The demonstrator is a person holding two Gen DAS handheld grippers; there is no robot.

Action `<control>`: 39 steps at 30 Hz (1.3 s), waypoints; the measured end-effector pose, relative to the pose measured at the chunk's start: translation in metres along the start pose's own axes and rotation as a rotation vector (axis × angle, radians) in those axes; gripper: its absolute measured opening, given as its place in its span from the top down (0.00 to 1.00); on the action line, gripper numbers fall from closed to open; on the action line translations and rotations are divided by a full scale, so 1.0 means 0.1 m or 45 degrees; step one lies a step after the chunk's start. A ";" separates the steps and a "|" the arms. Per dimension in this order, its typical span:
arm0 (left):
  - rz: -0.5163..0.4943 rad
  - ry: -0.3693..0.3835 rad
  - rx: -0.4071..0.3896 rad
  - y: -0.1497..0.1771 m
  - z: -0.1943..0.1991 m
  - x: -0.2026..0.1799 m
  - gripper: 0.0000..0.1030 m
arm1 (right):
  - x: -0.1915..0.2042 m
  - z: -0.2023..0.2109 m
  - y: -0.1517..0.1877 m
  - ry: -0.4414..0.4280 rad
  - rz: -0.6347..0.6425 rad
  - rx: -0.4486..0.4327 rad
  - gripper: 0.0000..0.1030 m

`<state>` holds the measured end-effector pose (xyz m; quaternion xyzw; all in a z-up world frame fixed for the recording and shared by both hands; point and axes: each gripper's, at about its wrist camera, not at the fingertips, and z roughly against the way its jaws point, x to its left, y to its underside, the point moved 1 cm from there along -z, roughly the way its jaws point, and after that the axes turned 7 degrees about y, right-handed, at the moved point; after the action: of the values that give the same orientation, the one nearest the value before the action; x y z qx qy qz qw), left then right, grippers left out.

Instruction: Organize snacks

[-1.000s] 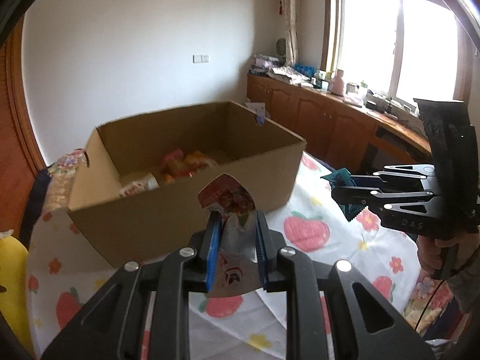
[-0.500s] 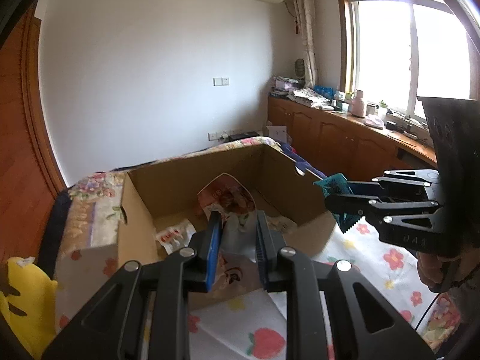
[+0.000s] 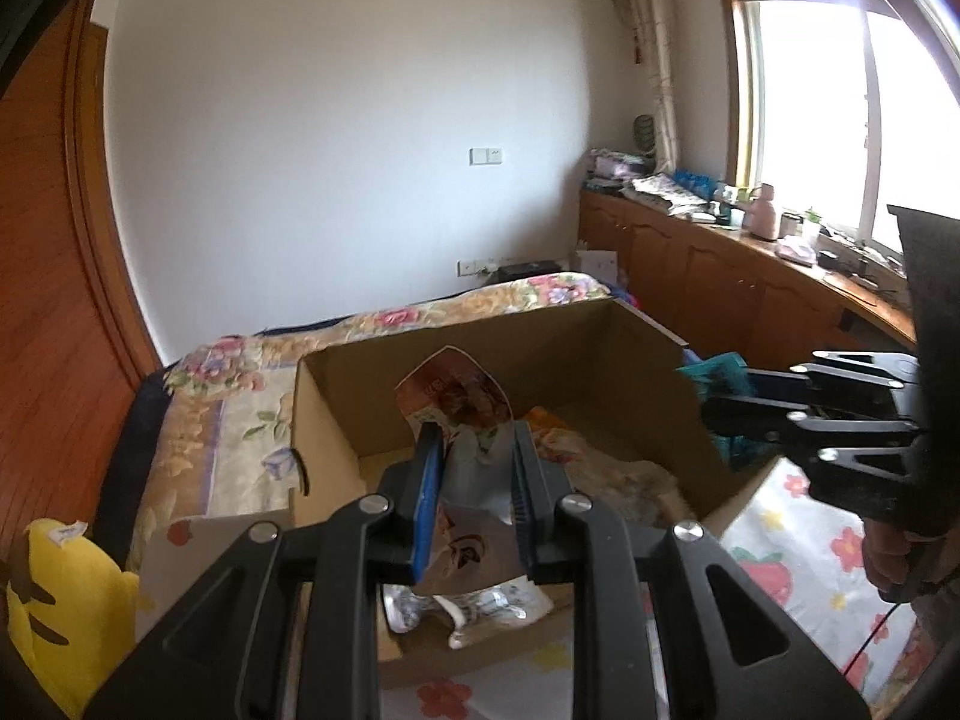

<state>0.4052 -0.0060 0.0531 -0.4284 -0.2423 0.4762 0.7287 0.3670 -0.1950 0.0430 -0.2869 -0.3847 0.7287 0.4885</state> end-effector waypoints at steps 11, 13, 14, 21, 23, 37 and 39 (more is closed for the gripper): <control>0.031 0.024 0.085 0.12 -0.29 0.00 0.81 | -0.14 -0.32 0.08 0.044 -0.026 0.071 0.82; 0.021 0.023 0.099 0.14 -0.33 -0.04 0.81 | -0.15 -0.35 0.11 0.043 -0.032 0.082 0.82; 0.018 0.024 0.102 0.15 -0.34 -0.05 0.81 | -0.15 -0.36 0.12 0.042 -0.033 0.087 0.82; 0.011 0.024 0.128 0.18 -0.41 -0.12 0.80 | -0.12 -0.39 0.15 0.040 -0.033 0.100 0.79; 0.016 0.022 0.124 0.18 -0.40 -0.13 0.79 | -0.11 -0.39 0.15 0.049 -0.031 0.101 0.78; 0.011 -0.039 0.084 0.23 0.15 -0.29 0.77 | -0.09 0.13 0.14 0.082 -0.054 0.059 0.63; 0.007 -0.049 0.076 0.25 0.32 -0.37 0.77 | -0.07 0.34 0.17 0.089 -0.064 0.046 0.63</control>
<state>0.3531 -0.0225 0.0502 -0.3979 -0.2408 0.4933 0.7351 0.3347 -0.2148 0.0474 -0.2935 -0.3614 0.7125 0.5250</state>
